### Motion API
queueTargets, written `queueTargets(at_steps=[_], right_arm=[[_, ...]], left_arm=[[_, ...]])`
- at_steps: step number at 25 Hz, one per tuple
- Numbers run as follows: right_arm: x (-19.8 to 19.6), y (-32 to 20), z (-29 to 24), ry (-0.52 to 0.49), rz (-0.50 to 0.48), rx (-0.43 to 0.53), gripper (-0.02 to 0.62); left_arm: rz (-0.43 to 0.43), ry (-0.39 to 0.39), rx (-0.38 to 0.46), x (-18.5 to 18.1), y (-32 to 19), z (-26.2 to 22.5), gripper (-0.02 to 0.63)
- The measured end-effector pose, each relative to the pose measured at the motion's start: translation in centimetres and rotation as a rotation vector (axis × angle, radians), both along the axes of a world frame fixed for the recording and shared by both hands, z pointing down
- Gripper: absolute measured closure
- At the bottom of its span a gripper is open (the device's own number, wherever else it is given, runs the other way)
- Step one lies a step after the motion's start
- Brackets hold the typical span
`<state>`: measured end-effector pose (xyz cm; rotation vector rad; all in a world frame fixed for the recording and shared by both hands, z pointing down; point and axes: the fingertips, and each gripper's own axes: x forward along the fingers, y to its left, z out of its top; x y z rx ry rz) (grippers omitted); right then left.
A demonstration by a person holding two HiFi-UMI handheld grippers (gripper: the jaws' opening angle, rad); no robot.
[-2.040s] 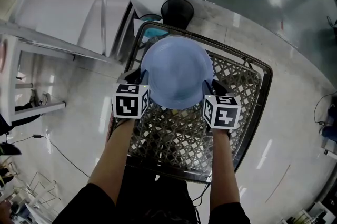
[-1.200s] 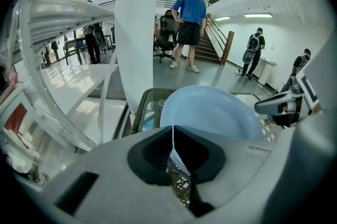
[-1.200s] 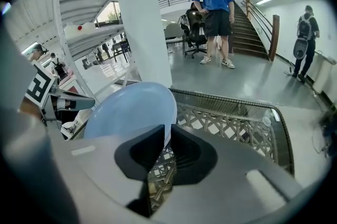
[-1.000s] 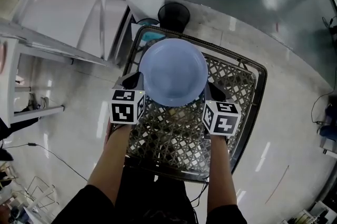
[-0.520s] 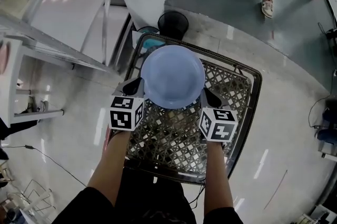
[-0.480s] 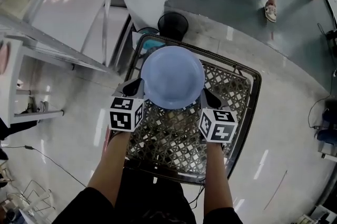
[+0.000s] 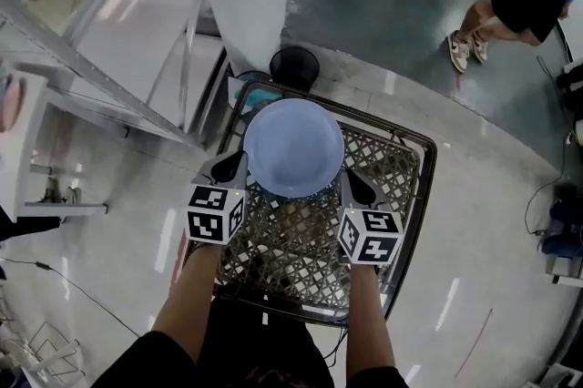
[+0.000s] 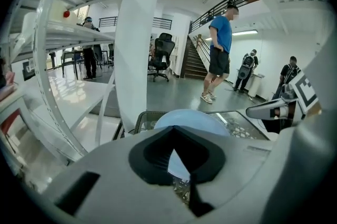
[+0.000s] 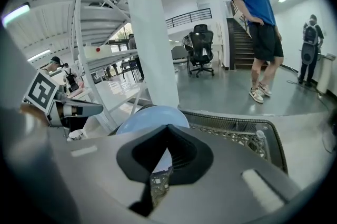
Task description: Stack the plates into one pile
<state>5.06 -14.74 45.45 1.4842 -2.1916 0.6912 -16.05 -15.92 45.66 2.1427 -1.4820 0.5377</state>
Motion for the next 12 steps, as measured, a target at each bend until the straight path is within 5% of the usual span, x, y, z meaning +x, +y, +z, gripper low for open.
queueTargets(at_steps=[12], right_arm=[[1.3,3.4,-5.2,-0.063,0.049,0.112,0.585]], left_arm=[[0.053,-0.039,0.105,0.5,3.6,-4.7,0.606]])
